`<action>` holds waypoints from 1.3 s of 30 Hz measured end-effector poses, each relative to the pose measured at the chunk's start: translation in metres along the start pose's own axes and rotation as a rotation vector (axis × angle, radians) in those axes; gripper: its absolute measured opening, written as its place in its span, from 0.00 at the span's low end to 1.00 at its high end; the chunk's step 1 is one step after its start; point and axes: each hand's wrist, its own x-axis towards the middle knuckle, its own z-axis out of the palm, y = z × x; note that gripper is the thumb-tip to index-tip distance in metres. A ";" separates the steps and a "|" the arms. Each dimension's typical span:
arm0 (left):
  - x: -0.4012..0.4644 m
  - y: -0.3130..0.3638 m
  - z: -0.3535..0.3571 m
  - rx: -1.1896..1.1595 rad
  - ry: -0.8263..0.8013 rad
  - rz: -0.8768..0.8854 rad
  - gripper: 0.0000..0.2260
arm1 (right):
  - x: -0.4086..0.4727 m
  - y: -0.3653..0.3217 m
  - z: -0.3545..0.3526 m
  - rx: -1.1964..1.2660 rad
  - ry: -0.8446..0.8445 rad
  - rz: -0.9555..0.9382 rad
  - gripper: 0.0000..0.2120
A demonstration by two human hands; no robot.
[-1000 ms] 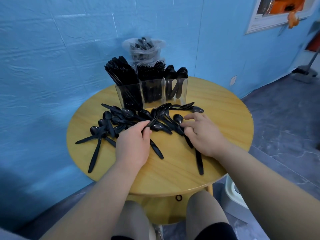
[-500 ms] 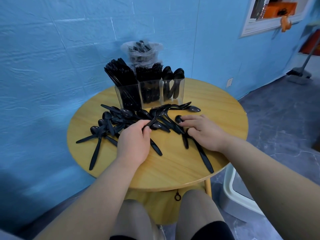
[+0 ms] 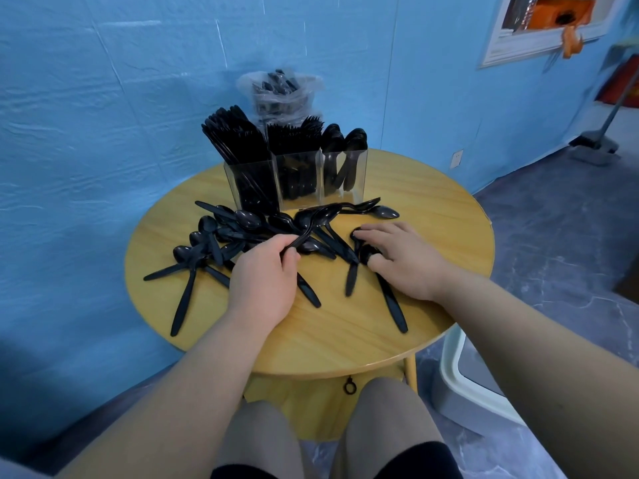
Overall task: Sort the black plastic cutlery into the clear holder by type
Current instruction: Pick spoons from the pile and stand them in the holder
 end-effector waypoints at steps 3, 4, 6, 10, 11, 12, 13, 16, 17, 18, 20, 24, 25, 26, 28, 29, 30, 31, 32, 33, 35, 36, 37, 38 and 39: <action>-0.002 0.001 0.000 0.007 0.000 0.009 0.13 | -0.004 0.000 0.001 0.038 0.066 0.023 0.22; -0.002 0.001 -0.001 0.011 -0.002 0.010 0.13 | -0.005 0.000 0.001 0.042 0.090 0.023 0.22; -0.002 0.000 -0.001 0.018 -0.005 0.011 0.14 | -0.005 0.000 0.002 0.060 0.138 0.007 0.20; -0.003 0.001 -0.001 0.023 -0.014 0.002 0.14 | -0.005 -0.001 -0.001 0.121 0.067 -0.012 0.22; -0.003 0.001 -0.001 0.026 -0.016 0.003 0.14 | -0.005 -0.002 -0.002 0.094 0.038 -0.014 0.23; -0.002 0.001 0.000 0.031 -0.017 0.006 0.13 | -0.005 -0.002 -0.002 0.065 0.019 -0.016 0.24; -0.001 0.001 0.000 0.039 -0.017 0.011 0.13 | -0.004 -0.002 -0.002 0.049 0.011 -0.019 0.24; -0.001 0.000 0.001 0.062 -0.023 0.023 0.13 | -0.006 0.000 -0.001 0.070 0.052 -0.040 0.22; -0.001 0.000 0.002 0.066 -0.024 0.027 0.14 | -0.006 0.001 0.000 0.082 0.076 -0.047 0.21; -0.001 0.000 0.002 0.069 -0.023 0.031 0.14 | -0.007 0.001 0.000 0.092 0.096 -0.051 0.20; -0.001 0.000 0.002 0.087 -0.020 0.033 0.14 | -0.008 0.001 0.001 0.097 0.120 -0.057 0.18; -0.002 0.001 0.002 0.122 -0.031 0.052 0.15 | -0.010 0.000 0.002 0.094 0.147 -0.083 0.18; -0.002 0.001 0.002 0.127 -0.040 0.062 0.15 | -0.010 -0.001 0.002 0.098 0.134 -0.085 0.18; -0.002 0.002 0.002 0.134 -0.051 0.070 0.15 | -0.011 -0.001 0.001 0.099 0.117 -0.087 0.19; -0.003 0.002 0.002 0.150 -0.067 0.086 0.15 | -0.010 -0.001 0.001 0.080 0.097 -0.100 0.20; -0.003 0.002 0.002 0.152 -0.070 0.097 0.15 | -0.010 -0.001 0.001 0.070 0.097 -0.109 0.20; -0.003 0.003 0.002 0.150 -0.072 0.107 0.15 | -0.010 -0.001 0.001 0.064 0.102 -0.115 0.19; -0.003 0.003 0.002 0.144 -0.073 0.113 0.14 | -0.010 -0.001 0.002 0.062 0.108 -0.119 0.18; -0.003 0.003 0.002 0.138 -0.075 0.114 0.14 | -0.010 -0.001 0.002 0.065 0.117 -0.124 0.17; -0.003 0.003 0.002 0.131 -0.078 0.112 0.14 | -0.011 -0.002 0.003 0.067 0.128 -0.129 0.17; -0.004 0.004 0.002 0.120 -0.090 0.099 0.14 | -0.012 -0.003 0.004 0.053 0.150 -0.138 0.16; -0.004 0.004 0.002 0.113 -0.097 0.089 0.14 | -0.012 -0.003 0.004 0.039 0.162 -0.140 0.17; -0.004 0.004 0.001 0.102 -0.102 0.081 0.14 | -0.013 -0.004 0.005 0.030 0.178 -0.138 0.17; -0.004 0.004 0.001 0.089 -0.104 0.076 0.14 | -0.013 -0.005 0.005 0.031 0.194 -0.128 0.17; -0.004 0.004 0.000 0.078 -0.105 0.073 0.14 | -0.014 -0.006 0.004 0.034 0.207 -0.115 0.17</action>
